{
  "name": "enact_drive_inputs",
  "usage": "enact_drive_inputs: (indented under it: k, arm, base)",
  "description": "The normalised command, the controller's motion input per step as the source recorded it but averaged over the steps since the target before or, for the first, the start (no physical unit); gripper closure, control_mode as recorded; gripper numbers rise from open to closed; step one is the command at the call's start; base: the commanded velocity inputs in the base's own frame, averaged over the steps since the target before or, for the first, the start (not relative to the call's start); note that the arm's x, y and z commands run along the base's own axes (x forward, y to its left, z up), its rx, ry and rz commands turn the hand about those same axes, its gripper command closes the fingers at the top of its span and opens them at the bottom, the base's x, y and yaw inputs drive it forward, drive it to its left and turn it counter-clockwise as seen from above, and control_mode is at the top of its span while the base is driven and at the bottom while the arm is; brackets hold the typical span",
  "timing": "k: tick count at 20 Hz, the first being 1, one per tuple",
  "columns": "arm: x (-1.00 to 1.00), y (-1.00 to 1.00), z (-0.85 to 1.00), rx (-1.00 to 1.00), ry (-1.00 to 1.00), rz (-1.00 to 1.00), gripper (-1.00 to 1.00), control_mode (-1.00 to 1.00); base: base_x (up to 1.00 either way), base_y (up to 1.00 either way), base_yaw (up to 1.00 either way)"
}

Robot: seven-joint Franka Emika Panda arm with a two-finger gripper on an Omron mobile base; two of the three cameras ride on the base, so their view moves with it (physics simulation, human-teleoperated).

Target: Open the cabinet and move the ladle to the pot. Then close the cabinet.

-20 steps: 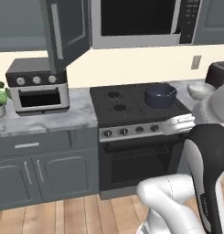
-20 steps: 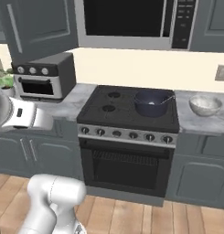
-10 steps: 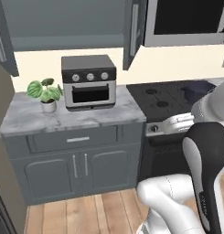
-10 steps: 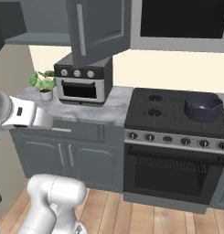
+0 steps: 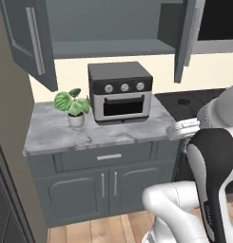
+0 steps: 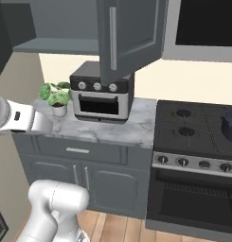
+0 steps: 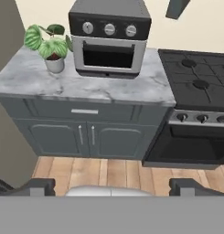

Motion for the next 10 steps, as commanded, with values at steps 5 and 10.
enact_drive_inputs:
  k: [5, 10]
  arm:
    - [0.0, 0.0, 0.0, 0.0, 0.0, 0.0, -1.0, 1.0]
    - [0.0, 0.0, 0.0, 0.0, 0.0, 0.0, -1.0, 1.0]
  base:
    - [0.79, 0.37, 0.0]
    - [0.55, 0.65, 0.0]
